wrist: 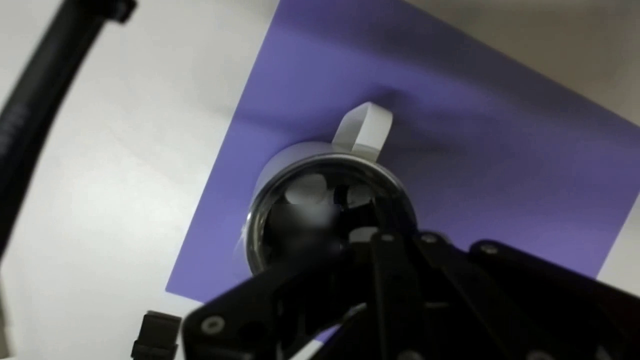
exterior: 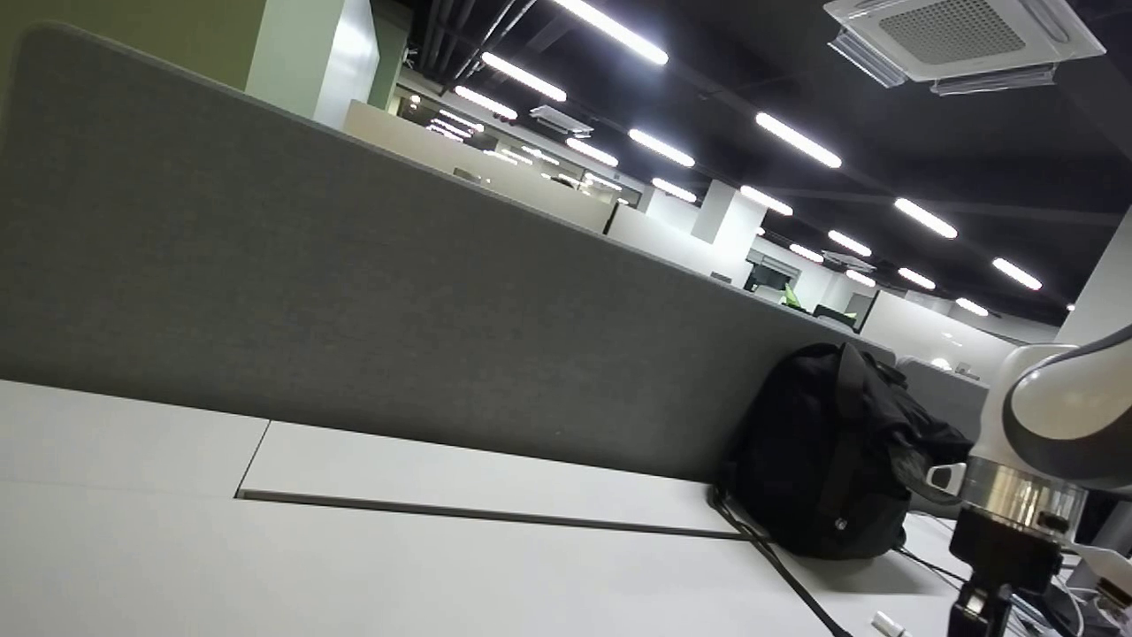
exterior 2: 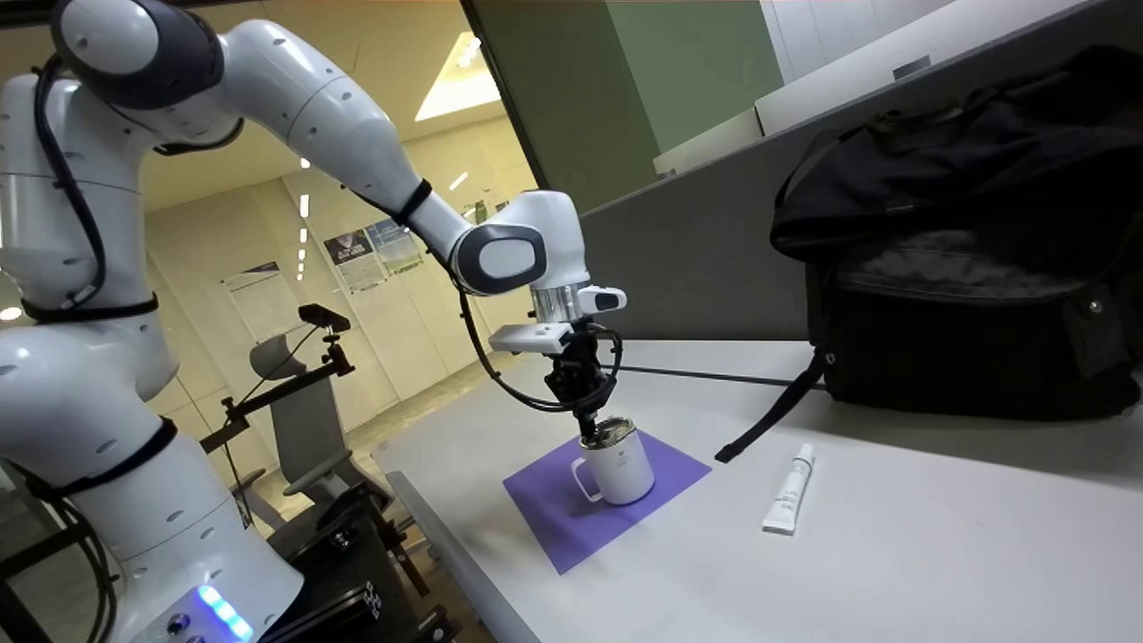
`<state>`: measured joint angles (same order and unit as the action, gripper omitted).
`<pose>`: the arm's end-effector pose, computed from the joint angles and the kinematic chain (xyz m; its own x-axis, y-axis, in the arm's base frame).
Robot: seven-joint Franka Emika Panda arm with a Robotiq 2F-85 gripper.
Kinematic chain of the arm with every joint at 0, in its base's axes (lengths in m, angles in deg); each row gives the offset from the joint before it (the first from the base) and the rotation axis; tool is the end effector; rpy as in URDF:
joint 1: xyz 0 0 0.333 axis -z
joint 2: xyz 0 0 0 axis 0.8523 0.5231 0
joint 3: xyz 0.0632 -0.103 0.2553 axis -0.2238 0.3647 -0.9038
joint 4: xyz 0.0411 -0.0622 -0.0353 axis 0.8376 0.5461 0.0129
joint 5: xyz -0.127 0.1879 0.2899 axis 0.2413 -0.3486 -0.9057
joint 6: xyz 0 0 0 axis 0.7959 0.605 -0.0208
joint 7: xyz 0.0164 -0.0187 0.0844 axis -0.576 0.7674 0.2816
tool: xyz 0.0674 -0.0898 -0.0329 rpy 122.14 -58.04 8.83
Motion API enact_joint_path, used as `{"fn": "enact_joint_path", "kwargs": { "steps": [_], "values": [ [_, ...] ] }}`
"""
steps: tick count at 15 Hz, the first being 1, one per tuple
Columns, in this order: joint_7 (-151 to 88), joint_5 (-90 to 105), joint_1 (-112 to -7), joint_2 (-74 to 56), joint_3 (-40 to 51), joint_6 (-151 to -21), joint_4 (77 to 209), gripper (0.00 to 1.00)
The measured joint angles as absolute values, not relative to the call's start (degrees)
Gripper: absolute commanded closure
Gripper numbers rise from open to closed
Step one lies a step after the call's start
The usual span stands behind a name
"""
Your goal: Close the lid of the cup
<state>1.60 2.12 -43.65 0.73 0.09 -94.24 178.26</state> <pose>0.4811 -0.1115 0.1329 0.9610 0.2287 -0.1555 0.2116 -0.9701 -0.1188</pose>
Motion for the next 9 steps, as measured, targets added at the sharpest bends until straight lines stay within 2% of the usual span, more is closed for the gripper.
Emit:
{"fn": "enact_joint_path", "kwargs": {
  "steps": [5,6,7,9],
  "values": [
    [3.7,-1.0,-41.2,-3.6,0.8,-92.8,175.8,1.0],
    [5.7,-2.8,-40.4,-5.5,0.7,-90.8,175.4,0.74],
    [7.6,-4.6,-39.8,-7.4,0.7,-88.7,175.1,0.73],
    [10.7,-7.0,-39.3,-11.0,1.1,-84.3,174.3,0.61]
  ]
}}
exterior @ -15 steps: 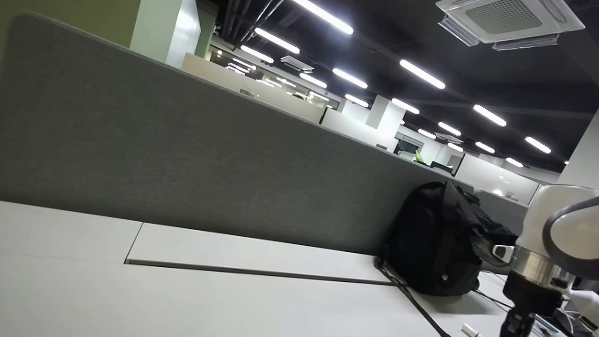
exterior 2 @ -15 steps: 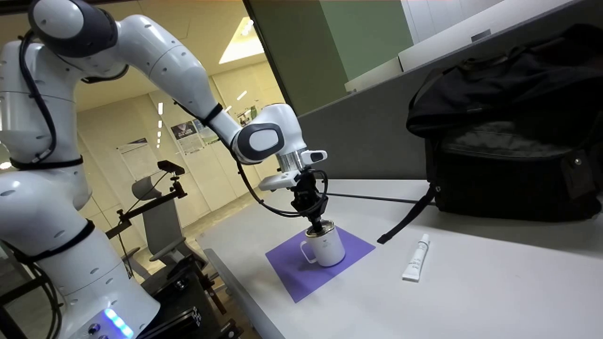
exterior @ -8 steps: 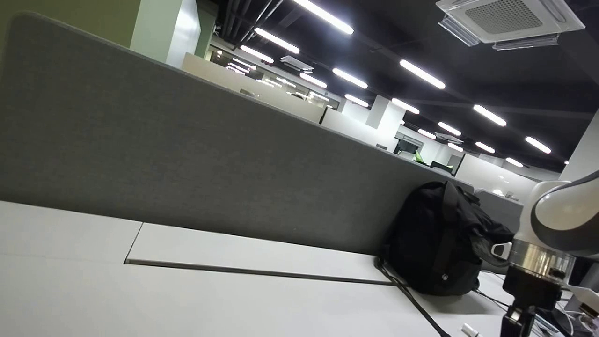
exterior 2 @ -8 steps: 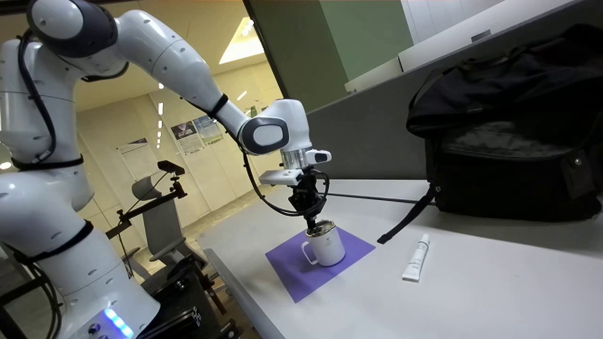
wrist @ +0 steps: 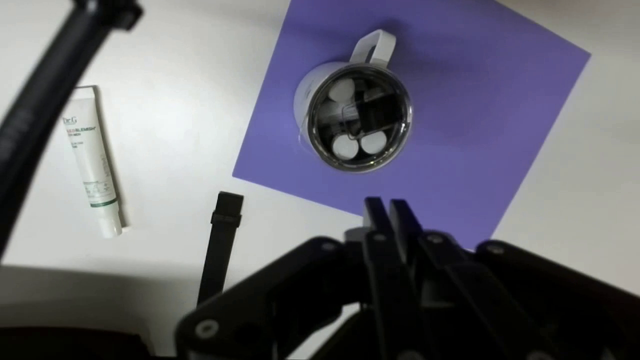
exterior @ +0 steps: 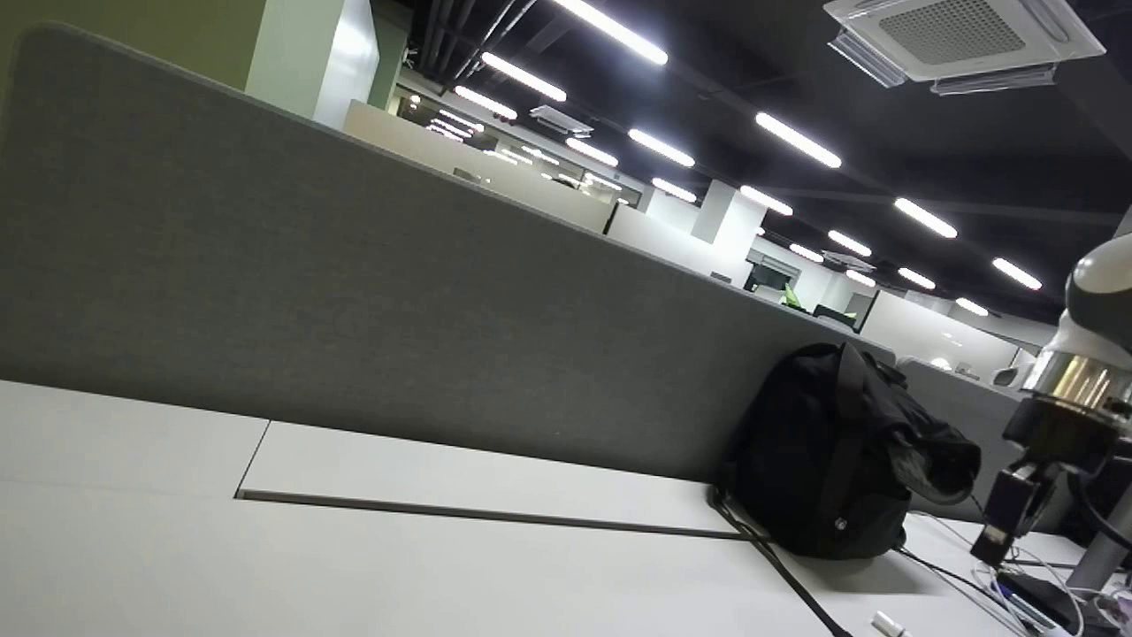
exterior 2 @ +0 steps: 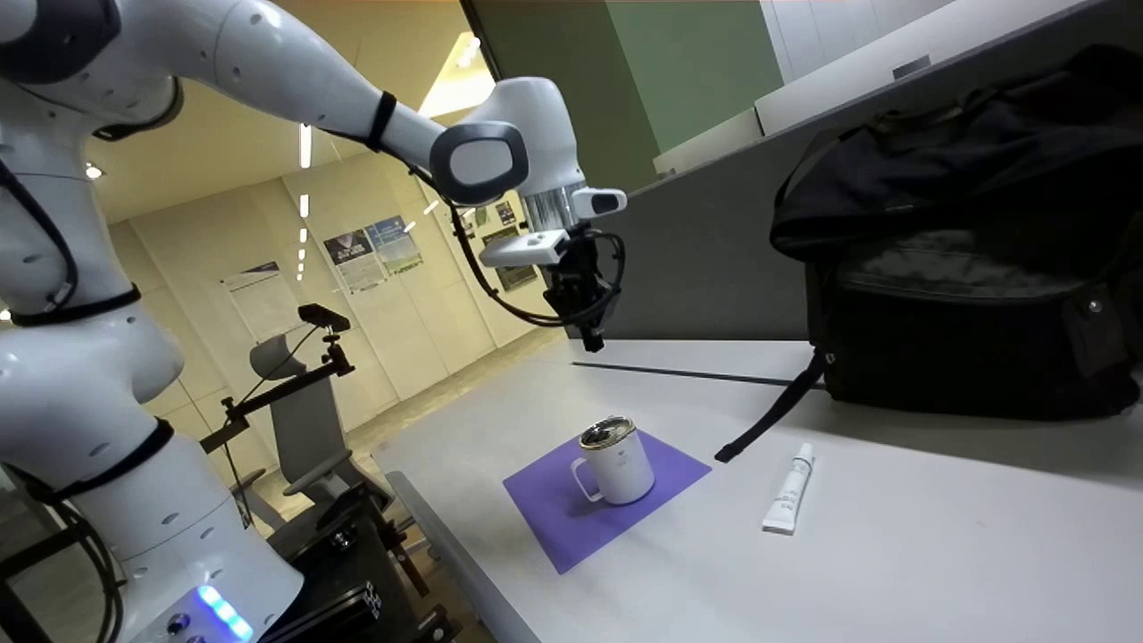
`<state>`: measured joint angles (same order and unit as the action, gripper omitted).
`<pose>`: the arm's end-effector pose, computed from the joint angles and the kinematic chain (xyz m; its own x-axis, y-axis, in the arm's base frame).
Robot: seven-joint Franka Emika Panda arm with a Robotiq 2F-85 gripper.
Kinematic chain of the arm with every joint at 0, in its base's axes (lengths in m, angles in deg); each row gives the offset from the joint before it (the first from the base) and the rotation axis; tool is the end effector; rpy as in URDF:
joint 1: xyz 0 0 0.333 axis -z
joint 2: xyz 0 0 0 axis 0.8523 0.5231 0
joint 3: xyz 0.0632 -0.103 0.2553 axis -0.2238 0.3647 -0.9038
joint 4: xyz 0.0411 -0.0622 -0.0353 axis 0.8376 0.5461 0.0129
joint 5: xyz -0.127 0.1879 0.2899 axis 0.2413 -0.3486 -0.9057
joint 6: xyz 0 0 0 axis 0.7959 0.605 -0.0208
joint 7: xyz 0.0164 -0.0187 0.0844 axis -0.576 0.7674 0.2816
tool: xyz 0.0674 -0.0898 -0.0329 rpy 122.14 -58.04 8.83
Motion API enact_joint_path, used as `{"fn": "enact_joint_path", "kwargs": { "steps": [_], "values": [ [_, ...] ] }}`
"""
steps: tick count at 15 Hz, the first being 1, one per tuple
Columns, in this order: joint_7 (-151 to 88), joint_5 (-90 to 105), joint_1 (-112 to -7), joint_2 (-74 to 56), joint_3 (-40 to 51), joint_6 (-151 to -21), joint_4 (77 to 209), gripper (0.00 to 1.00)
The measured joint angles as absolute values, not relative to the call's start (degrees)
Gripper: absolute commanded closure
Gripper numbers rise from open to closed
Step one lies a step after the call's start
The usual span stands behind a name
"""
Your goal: Close the lid of the cup
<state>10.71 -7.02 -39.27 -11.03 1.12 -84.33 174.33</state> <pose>0.5015 -0.1631 0.2494 0.9835 0.1808 0.0012 0.1784 -0.9691 -0.1704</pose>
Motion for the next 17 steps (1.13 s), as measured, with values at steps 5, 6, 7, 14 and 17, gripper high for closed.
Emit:
{"fn": "enact_joint_path", "kwargs": {
  "steps": [5,6,7,14,17],
  "values": [
    [13.8,-8.1,-40.2,-15.8,3.6,-77.9,173.4,0.27],
    [14.1,-8.1,-40.5,-16.0,4.1,-77.3,173.3,0.19],
    [14.4,-8.1,-40.8,-16.2,4.6,-76.8,173.3,0.13],
    [15.2,-7.6,-42.0,-16.2,6.6,-75.7,173.2,0.0],
    [15.2,-7.5,-42.2,-16.2,7.0,-75.5,173.2,0.0]
  ]
}}
